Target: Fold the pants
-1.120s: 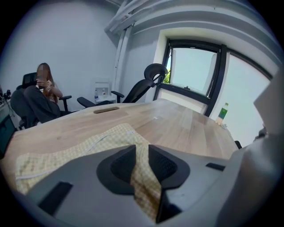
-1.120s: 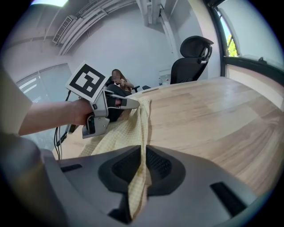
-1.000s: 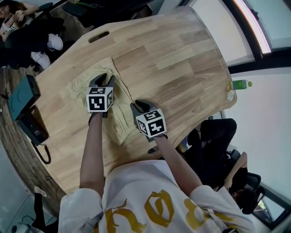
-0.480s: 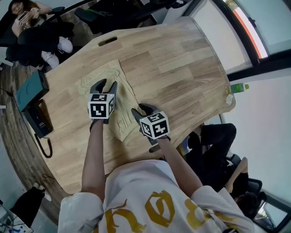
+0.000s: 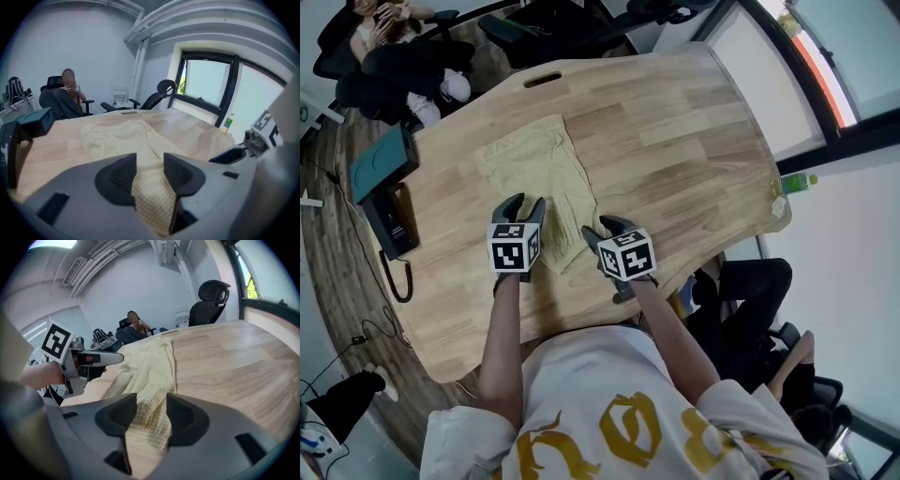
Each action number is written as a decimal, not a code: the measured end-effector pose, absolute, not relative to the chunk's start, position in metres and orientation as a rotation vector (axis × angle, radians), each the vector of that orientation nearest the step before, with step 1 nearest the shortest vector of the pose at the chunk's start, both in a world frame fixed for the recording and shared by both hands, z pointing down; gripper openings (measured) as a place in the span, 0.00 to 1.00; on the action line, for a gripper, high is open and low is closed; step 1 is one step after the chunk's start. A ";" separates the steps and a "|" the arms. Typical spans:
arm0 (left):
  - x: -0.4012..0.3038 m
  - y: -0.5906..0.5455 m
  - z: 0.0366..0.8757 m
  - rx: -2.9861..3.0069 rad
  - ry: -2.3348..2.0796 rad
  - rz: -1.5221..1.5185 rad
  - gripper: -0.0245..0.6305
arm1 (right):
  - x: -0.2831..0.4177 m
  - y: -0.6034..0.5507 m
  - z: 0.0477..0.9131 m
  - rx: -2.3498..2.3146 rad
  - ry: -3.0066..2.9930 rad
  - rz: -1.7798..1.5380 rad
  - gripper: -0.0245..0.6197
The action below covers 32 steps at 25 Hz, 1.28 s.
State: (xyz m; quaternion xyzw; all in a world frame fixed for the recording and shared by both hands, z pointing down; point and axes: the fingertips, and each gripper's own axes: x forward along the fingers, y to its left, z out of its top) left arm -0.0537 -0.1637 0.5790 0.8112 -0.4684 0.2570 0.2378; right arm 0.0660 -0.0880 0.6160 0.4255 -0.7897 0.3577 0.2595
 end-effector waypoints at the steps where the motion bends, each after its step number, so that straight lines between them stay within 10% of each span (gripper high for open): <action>1: -0.056 -0.156 0.581 2.212 -1.284 0.702 0.30 | 0.067 -0.086 0.617 1.157 -2.134 0.970 0.33; 32: -0.040 -0.016 0.633 1.956 -0.973 0.814 0.30 | 0.083 -0.062 0.650 1.189 -2.017 1.017 0.35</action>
